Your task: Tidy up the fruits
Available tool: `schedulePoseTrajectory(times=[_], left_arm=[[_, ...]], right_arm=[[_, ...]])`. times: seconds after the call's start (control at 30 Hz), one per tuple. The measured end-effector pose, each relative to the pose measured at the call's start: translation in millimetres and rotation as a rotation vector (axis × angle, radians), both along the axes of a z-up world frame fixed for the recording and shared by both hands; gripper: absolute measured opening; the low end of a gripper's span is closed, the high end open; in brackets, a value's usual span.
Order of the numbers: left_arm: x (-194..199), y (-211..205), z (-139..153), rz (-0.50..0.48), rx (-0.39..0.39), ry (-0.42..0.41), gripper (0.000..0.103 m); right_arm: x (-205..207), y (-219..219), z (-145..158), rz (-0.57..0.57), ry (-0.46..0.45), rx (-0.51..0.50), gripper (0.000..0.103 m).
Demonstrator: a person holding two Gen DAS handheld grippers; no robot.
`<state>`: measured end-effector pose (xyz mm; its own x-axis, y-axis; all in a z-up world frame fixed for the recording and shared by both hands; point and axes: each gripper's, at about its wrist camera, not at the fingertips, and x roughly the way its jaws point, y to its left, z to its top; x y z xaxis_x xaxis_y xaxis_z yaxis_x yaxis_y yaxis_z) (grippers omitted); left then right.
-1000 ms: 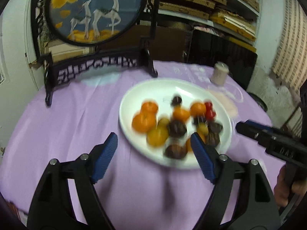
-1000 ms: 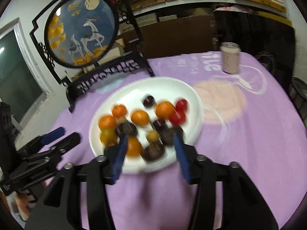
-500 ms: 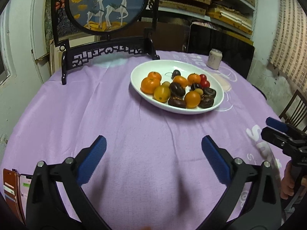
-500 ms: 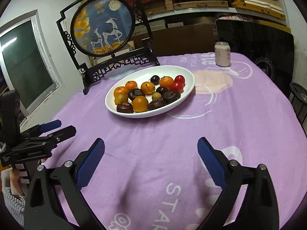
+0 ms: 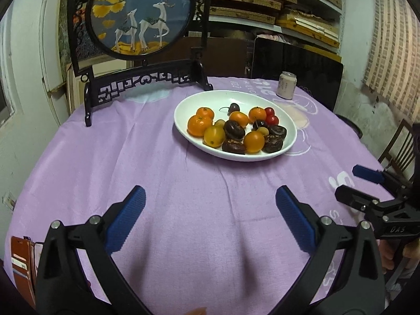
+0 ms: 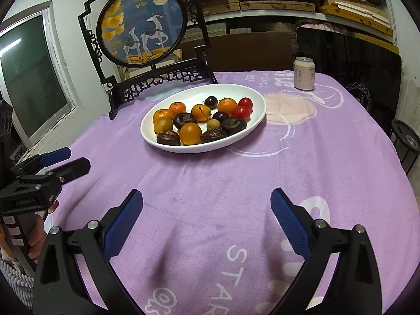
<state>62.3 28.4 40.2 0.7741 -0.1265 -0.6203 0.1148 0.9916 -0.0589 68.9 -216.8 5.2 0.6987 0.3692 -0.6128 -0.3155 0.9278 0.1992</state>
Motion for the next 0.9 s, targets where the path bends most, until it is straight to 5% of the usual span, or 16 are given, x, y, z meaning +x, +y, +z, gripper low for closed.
schedulePoseTrajectory(times=[0.33,0.53,0.9], left_arm=[[-1.6,3.5,0.8,-0.034,-0.058,0.018,0.101],[-5.0,-1.9,0.7,0.047,0.052,-0.037,0.101],[-2.7,-5.9,-4.7,0.063,0.111,-0.026,0.101]], right_arm=[[-0.4,4.3,-2.1,0.01,0.014,-0.015,0.098],[-0.7,5.1,-3.0,0.012,0.018,-0.022,0.098],[-0.2,5.1,-3.7,0.012,0.024,-0.019,0.098]])
